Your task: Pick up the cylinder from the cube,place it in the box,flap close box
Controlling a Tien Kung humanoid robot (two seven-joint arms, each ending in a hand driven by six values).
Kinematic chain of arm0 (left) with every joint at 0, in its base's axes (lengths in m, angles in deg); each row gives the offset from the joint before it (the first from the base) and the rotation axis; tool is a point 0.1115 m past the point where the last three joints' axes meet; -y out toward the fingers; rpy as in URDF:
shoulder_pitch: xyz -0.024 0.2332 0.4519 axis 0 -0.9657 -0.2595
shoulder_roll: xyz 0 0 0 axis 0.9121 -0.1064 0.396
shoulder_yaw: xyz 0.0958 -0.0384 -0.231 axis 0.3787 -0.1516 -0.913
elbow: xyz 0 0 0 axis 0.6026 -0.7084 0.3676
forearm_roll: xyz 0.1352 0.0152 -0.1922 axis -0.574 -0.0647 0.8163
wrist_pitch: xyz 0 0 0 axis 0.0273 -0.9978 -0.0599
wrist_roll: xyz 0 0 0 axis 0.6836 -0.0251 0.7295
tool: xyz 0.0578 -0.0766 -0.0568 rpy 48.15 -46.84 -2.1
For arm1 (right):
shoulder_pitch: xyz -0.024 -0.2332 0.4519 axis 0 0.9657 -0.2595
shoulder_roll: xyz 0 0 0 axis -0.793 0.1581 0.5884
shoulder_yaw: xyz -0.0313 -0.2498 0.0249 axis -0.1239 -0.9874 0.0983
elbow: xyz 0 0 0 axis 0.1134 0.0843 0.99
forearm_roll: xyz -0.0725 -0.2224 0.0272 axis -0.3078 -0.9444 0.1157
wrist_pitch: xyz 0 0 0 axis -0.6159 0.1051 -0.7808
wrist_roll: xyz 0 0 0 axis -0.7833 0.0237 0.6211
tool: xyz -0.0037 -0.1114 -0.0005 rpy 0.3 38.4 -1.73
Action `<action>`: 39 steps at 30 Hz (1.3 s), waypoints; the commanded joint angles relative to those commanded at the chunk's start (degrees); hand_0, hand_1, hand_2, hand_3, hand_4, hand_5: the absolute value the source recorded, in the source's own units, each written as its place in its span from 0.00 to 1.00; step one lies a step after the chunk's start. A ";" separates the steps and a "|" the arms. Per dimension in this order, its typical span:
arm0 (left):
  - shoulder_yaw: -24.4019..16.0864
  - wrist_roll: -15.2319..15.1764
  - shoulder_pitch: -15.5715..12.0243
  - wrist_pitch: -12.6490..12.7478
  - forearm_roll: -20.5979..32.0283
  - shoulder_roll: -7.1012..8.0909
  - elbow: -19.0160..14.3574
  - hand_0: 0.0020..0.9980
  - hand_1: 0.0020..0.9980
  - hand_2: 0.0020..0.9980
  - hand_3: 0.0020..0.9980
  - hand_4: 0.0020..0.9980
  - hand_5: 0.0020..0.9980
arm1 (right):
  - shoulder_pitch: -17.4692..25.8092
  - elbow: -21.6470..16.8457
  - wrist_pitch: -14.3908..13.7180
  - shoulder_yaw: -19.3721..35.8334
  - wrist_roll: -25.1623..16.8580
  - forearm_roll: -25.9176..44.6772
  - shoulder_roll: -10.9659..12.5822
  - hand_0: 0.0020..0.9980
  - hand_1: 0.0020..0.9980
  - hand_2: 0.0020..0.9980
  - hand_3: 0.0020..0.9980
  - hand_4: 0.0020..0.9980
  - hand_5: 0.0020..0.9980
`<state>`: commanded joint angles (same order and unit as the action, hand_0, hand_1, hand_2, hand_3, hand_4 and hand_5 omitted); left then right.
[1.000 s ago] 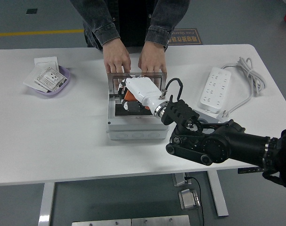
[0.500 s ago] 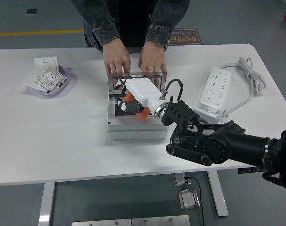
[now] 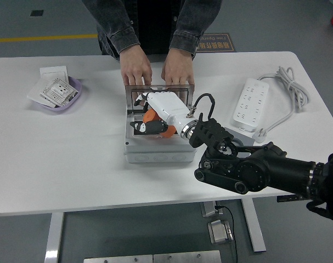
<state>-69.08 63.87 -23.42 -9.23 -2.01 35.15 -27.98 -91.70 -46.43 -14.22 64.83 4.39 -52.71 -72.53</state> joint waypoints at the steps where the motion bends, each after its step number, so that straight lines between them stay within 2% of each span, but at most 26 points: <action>1: 0.28 0.00 0.01 -0.03 0.19 -0.03 0.00 0.60 0.64 0.55 0.57 0.60 0.25 | -0.04 -0.07 0.05 0.47 0.04 -0.45 0.03 0.18 0.23 0.47 0.64 0.75 0.48; 9: 1.42 -0.05 -0.05 -0.19 1.23 -0.18 0.00 0.60 0.64 0.55 0.57 0.60 0.25 | -0.40 -0.68 0.81 3.03 0.06 -3.18 0.35 0.18 0.22 0.45 0.64 0.74 0.49; 16: 1.92 -0.05 -0.24 -0.26 1.51 -0.29 0.00 0.60 0.63 0.55 0.57 0.59 0.25 | -0.09 0.81 1.06 3.15 -1.03 -2.03 0.21 0.20 0.24 0.44 0.63 0.73 0.50; 17: 1.86 -0.03 -0.26 -0.27 1.40 -0.30 0.00 0.60 0.63 0.54 0.57 0.59 0.25 | -0.04 0.87 1.09 3.10 -1.07 -1.99 0.22 0.53 0.41 0.51 0.64 0.73 0.51; 22: 1.28 0.22 -0.35 -0.42 0.40 -0.37 0.00 0.60 0.63 0.54 0.57 0.59 0.25 | 0.09 0.94 1.15 3.17 -1.15 -1.97 0.18 0.53 0.41 0.51 0.64 0.73 0.51; 23: 1.19 0.25 -0.34 -0.44 0.23 -0.38 0.00 0.59 0.63 0.54 0.57 0.58 0.24 | 0.09 0.94 1.15 3.20 -1.14 -2.00 0.18 0.77 0.58 0.56 0.64 0.73 0.51; 31: 1.56 0.29 -0.25 -0.48 0.42 -0.54 0.00 0.59 0.62 0.54 0.57 0.57 0.24 | 0.25 0.29 1.18 3.46 -0.81 -2.37 0.50 0.78 0.59 0.55 0.64 0.73 0.52; 35: 1.90 0.29 -0.38 -0.45 0.75 -0.68 0.00 0.59 0.62 0.54 0.57 0.57 0.24 | 0.91 -3.40 1.33 4.71 0.08 -3.45 1.92 0.79 0.59 0.55 0.64 0.74 0.53; 39: 3.16 0.12 -0.59 -0.34 2.06 -0.84 0.00 0.59 0.62 0.54 0.57 0.57 0.24 | 1.72 -8.06 1.65 6.74 1.14 -5.07 4.34 0.79 0.59 0.55 0.64 0.74 0.53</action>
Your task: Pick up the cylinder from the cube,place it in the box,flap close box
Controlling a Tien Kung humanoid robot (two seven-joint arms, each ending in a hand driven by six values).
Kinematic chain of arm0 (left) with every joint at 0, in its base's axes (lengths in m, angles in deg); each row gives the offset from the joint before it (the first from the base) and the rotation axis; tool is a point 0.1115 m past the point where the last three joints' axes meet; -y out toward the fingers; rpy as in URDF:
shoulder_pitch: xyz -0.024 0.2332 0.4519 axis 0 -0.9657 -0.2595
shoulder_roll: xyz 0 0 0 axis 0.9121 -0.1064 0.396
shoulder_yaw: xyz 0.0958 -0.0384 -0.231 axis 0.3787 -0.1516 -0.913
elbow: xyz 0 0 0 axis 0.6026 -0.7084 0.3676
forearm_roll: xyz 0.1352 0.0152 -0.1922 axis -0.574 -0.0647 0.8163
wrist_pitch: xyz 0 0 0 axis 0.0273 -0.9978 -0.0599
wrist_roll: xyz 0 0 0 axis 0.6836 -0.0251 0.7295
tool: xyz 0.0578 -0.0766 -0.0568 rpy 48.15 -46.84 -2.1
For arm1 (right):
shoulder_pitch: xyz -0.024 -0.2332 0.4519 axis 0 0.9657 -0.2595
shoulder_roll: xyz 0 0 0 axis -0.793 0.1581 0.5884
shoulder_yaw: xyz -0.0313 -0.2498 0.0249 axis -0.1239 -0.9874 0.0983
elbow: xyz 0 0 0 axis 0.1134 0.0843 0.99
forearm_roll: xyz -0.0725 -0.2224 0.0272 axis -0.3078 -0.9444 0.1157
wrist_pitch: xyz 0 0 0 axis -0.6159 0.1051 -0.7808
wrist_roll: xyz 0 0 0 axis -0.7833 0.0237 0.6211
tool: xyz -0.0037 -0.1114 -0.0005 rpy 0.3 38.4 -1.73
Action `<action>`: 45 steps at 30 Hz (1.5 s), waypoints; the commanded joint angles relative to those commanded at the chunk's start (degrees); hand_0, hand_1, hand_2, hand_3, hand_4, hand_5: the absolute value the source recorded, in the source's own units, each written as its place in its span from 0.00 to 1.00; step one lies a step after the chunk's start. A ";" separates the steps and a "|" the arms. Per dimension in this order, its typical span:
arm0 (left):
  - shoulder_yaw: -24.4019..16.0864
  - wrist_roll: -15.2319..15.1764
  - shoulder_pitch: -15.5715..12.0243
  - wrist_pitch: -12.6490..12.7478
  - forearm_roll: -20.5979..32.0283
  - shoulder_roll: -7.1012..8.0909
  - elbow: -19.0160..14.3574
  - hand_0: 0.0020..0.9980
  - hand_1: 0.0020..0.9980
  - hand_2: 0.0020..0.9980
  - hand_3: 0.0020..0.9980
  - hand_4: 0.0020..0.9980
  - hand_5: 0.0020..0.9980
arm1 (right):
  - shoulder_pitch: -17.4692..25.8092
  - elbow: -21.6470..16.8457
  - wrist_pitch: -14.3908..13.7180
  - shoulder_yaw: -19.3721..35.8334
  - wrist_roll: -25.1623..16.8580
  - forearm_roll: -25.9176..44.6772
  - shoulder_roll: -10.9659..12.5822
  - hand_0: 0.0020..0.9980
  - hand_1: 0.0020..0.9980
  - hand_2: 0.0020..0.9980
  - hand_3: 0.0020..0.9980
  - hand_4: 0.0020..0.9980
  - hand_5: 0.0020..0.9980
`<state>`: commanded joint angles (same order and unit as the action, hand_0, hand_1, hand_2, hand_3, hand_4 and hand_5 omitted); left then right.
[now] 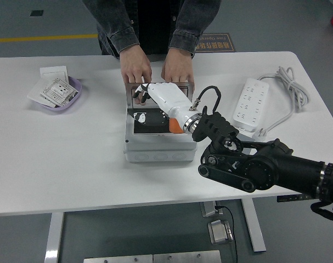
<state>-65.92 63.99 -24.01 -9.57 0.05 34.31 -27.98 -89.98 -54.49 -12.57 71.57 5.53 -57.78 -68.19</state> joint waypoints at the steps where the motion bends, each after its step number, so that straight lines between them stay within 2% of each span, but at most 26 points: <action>1: 0.19 -0.02 -0.04 0.02 0.23 -0.04 0.00 0.59 0.62 0.54 0.57 0.57 0.24 | 0.14 -1.08 0.13 0.62 0.23 -0.29 0.60 0.79 0.59 0.55 0.64 0.74 0.53; 7: 1.42 -0.09 -0.18 0.10 1.49 -0.27 -0.03 0.59 0.61 0.54 0.57 0.57 0.24 | 0.48 -7.85 1.18 5.15 1.44 -0.33 4.38 0.77 0.57 0.54 0.64 0.73 0.53; 8: 1.41 -0.06 -0.20 0.10 1.51 -0.30 -0.04 0.59 0.61 0.54 0.57 0.57 0.24 | 0.38 -8.44 1.41 5.82 1.65 -0.25 4.75 0.72 0.53 0.55 0.63 0.73 0.54; 11: 1.36 0.05 -0.21 0.05 1.46 -0.33 -0.11 0.59 0.61 0.54 0.57 0.57 0.24 | -0.03 -9.07 1.85 7.41 2.05 0.05 5.42 0.72 0.53 0.55 0.63 0.73 0.54; 13: 1.35 0.12 -0.16 0.01 1.43 -0.33 -0.17 0.59 0.61 0.54 0.57 0.57 0.24 | -0.44 -8.45 1.96 8.13 2.08 0.48 5.49 0.72 0.53 0.55 0.63 0.73 0.54; 14: 1.32 0.15 -0.14 0.00 1.39 -0.33 -0.19 0.59 0.61 0.54 0.57 0.57 0.23 | -0.61 -8.02 1.96 8.36 2.04 0.74 5.45 0.65 0.51 0.55 0.63 0.74 0.54; 25: 0.85 0.56 -0.10 -0.16 0.70 -0.46 -0.41 0.59 0.61 0.54 0.57 0.57 0.23 | -2.63 0.41 1.69 8.16 1.01 5.26 3.01 0.63 0.50 0.55 0.63 0.74 0.54; 32: 0.70 0.73 0.01 -0.27 0.23 -0.41 -0.52 0.59 0.60 0.54 0.57 0.57 0.23 | -3.63 4.71 2.45 7.07 0.83 8.04 1.14 0.62 0.52 0.57 0.64 0.74 0.54; 43: 1.67 0.64 0.29 -0.27 1.21 -0.55 -0.75 0.59 0.60 0.54 0.57 0.57 0.23 | -3.36 7.06 2.66 4.41 0.47 10.48 0.06 0.59 0.54 0.60 0.66 0.74 0.54; 44: 1.62 0.65 0.26 -0.27 1.19 -0.59 -0.74 0.59 0.60 0.54 0.57 0.57 0.23 | -3.18 7.08 2.61 4.07 0.38 10.66 0.08 0.56 0.58 0.65 0.68 0.73 0.54; 45: 1.54 0.67 0.21 -0.27 1.12 -0.62 -0.72 0.59 0.60 0.54 0.57 0.57 0.23 | -3.01 7.07 2.55 3.80 0.29 10.80 0.12 0.56 0.58 0.65 0.68 0.73 0.54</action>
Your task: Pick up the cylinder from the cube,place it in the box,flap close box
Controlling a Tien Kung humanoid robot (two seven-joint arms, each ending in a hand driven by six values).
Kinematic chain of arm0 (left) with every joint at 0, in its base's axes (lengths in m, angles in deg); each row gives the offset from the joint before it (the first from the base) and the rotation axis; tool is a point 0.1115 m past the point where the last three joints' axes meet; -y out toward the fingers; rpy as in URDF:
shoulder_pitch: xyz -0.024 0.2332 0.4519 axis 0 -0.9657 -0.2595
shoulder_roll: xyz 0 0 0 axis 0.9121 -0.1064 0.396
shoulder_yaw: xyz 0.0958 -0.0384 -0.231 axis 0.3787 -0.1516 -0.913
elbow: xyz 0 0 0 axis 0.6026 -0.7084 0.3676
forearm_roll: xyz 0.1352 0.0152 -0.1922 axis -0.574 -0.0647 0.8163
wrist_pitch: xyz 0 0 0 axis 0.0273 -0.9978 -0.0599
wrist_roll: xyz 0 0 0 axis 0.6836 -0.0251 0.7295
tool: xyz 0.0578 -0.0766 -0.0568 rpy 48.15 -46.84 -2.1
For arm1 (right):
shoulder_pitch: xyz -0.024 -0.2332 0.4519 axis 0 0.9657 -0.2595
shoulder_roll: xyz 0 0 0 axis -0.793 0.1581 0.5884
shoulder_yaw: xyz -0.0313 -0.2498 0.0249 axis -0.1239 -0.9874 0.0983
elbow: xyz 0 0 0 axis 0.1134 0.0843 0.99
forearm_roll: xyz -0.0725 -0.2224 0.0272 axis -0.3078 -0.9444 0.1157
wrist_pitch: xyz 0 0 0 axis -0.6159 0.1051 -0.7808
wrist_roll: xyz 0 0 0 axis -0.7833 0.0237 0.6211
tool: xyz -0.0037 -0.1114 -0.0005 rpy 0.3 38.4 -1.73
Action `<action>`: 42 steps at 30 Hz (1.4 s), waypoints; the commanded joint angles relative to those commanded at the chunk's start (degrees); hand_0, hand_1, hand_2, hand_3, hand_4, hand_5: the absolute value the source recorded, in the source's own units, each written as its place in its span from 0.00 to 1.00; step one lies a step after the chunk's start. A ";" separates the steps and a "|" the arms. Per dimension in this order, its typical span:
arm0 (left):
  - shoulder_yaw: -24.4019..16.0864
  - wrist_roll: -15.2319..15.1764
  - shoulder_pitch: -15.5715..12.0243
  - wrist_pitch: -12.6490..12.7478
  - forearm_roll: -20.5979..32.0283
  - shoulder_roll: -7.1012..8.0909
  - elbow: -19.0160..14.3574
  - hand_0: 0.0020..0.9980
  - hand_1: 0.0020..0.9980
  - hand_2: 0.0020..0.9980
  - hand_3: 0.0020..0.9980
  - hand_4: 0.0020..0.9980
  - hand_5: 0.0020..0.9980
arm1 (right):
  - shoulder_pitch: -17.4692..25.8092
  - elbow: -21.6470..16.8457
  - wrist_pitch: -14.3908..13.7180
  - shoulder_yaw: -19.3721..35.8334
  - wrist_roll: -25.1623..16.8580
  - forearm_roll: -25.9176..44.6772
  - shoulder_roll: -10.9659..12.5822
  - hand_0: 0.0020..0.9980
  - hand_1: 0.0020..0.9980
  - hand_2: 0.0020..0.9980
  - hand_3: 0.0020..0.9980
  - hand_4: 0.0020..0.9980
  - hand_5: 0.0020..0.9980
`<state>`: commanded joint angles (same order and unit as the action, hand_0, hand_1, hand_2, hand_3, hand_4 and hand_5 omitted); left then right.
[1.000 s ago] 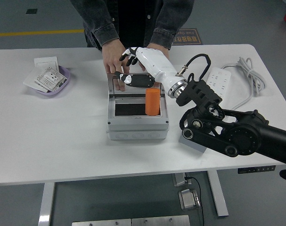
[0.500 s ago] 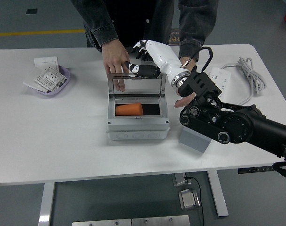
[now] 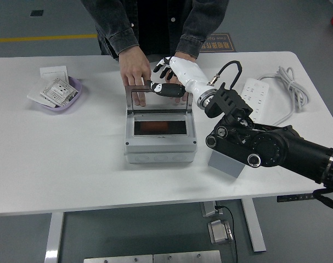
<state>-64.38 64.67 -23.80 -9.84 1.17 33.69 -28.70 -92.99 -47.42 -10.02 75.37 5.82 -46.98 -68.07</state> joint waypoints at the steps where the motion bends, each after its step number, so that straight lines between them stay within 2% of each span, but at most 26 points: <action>1: -0.15 0.03 -0.06 0.00 -0.13 -0.02 0.04 0.59 0.60 0.54 0.57 0.57 0.23 | 0.22 -0.06 -0.07 -0.30 -0.10 0.16 0.10 0.56 0.58 0.65 0.68 0.73 0.54; 6: -0.62 0.05 -0.25 0.06 -0.57 0.02 0.25 0.59 0.60 0.54 0.57 0.56 0.23 | 1.32 -1.35 -0.28 -1.13 -0.21 0.10 1.21 0.55 0.58 0.65 0.68 0.73 0.54; 22: 0.55 -0.34 -0.34 0.42 0.92 0.08 0.32 0.59 0.60 0.54 0.57 0.56 0.23 | 5.61 -12.78 -1.37 -0.51 0.87 -4.42 7.92 0.54 0.57 0.64 0.68 0.73 0.55; 23: 0.55 -0.34 -0.35 0.43 0.96 0.08 0.32 0.59 0.60 0.54 0.57 0.56 0.23 | 5.96 -13.45 -1.46 -0.58 0.90 -4.60 8.31 0.52 0.54 0.64 0.68 0.74 0.57; 32: 1.11 -0.55 -0.40 0.60 1.81 0.17 0.36 0.59 0.60 0.54 0.57 0.56 0.23 | 8.68 -17.09 -2.34 -0.60 0.74 -5.14 10.65 0.50 0.54 0.64 0.68 0.74 0.57; 42: 1.40 -0.65 -0.60 0.69 2.34 0.17 0.38 0.59 0.60 0.54 0.56 0.56 0.23 | 12.93 -21.33 -3.22 1.91 1.11 -7.02 13.38 0.47 0.53 0.64 0.67 0.74 0.58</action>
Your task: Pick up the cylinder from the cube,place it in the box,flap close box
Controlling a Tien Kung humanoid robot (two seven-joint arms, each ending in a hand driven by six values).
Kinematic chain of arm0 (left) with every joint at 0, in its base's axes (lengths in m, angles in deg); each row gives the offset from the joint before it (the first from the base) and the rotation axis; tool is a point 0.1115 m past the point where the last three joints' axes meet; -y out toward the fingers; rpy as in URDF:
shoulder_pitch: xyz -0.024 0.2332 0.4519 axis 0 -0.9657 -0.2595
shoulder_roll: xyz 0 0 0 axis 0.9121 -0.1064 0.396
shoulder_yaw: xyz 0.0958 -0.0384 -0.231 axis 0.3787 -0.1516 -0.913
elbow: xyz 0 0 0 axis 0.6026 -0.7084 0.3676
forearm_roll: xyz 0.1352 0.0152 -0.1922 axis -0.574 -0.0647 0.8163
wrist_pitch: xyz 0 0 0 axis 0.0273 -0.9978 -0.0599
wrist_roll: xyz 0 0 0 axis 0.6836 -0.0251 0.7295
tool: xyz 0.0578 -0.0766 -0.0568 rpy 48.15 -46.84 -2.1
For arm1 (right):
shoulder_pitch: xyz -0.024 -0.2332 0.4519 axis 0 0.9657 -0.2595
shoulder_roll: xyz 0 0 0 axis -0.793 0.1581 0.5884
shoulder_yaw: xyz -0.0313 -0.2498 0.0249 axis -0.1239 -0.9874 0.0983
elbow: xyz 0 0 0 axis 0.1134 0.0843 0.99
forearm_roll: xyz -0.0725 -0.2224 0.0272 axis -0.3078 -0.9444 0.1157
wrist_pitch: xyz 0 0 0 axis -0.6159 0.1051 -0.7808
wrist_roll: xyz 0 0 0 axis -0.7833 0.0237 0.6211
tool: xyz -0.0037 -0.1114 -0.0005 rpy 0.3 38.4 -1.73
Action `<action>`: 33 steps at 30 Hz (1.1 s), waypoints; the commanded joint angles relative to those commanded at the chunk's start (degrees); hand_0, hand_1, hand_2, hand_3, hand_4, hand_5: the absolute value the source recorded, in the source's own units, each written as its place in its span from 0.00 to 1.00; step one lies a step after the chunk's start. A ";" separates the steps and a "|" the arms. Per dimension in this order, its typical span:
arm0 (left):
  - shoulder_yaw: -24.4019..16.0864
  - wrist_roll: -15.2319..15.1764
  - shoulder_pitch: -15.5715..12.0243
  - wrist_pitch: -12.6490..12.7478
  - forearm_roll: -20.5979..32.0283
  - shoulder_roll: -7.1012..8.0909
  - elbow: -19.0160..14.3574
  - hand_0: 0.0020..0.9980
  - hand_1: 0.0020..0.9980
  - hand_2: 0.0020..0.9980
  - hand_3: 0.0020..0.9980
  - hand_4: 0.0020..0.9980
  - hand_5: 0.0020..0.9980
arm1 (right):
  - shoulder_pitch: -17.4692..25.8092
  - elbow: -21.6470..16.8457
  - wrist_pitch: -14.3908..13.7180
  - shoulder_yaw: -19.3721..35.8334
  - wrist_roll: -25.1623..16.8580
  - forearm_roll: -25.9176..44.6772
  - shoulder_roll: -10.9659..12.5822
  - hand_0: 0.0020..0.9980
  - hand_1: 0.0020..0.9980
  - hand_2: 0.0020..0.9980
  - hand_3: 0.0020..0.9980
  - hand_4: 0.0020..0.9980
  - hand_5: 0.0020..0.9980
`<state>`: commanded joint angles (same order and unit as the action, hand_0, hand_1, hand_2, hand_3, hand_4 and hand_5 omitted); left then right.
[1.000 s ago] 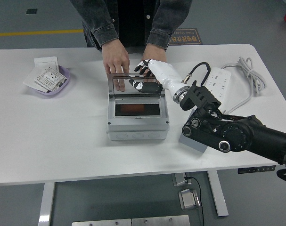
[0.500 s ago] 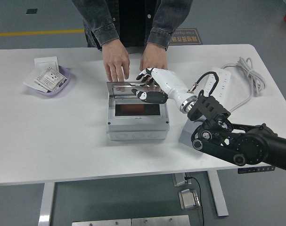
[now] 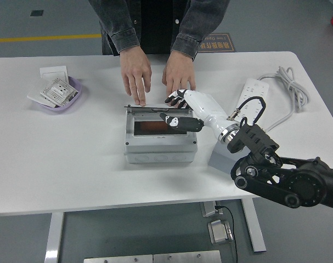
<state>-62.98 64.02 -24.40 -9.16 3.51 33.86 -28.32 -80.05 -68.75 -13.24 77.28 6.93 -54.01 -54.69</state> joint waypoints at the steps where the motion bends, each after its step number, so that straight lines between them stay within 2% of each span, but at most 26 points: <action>1: 0.05 -0.02 0.00 0.01 0.08 -0.02 0.00 0.59 0.60 0.54 0.56 0.56 0.23 | 0.39 -0.20 -0.10 0.22 -0.05 -0.01 0.19 0.47 0.53 0.64 0.67 0.74 0.58; 14: 0.69 -0.30 -0.01 0.09 0.75 -0.20 0.04 0.59 0.60 0.54 0.56 0.56 0.23 | 3.78 0.27 -1.19 2.45 -0.98 0.69 0.89 0.46 0.52 0.64 0.67 0.73 0.58; 19: 0.40 -0.22 -0.12 0.05 0.32 -0.29 0.08 0.59 0.60 0.53 0.56 0.56 0.23 | 4.90 0.38 -1.21 4.91 -0.81 -0.05 1.37 0.46 0.52 0.64 0.67 0.73 0.57; 23: 0.07 -0.14 -0.16 -0.01 -0.13 -0.28 0.10 0.59 0.60 0.53 0.56 0.55 0.23 | 7.17 0.22 -0.93 9.32 -0.04 -2.63 2.17 0.45 0.52 0.64 0.67 0.72 0.57; 27: -0.23 0.00 -0.23 -0.09 -0.47 -0.30 0.11 0.59 0.60 0.53 0.56 0.55 0.23 | 11.25 -0.70 -0.63 15.16 0.60 -5.89 3.09 0.45 0.52 0.64 0.67 0.72 0.57; 29: -0.36 0.09 -0.34 -0.10 -0.54 -0.40 0.13 0.59 0.60 0.53 0.56 0.55 0.23 | 13.75 -1.43 -1.37 18.77 -0.24 -6.26 3.21 0.45 0.51 0.64 0.67 0.72 0.56; 33: -0.82 0.29 -0.65 -0.14 -0.90 -0.61 0.21 0.59 0.60 0.53 0.56 0.55 0.23 | 19.10 -1.79 -4.05 26.94 -5.28 -1.12 2.04 0.45 0.51 0.64 0.67 0.72 0.56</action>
<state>-63.80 64.31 -25.05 -9.29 2.61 33.25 -28.11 -60.95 -70.54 -17.28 104.23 1.65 -55.12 -52.66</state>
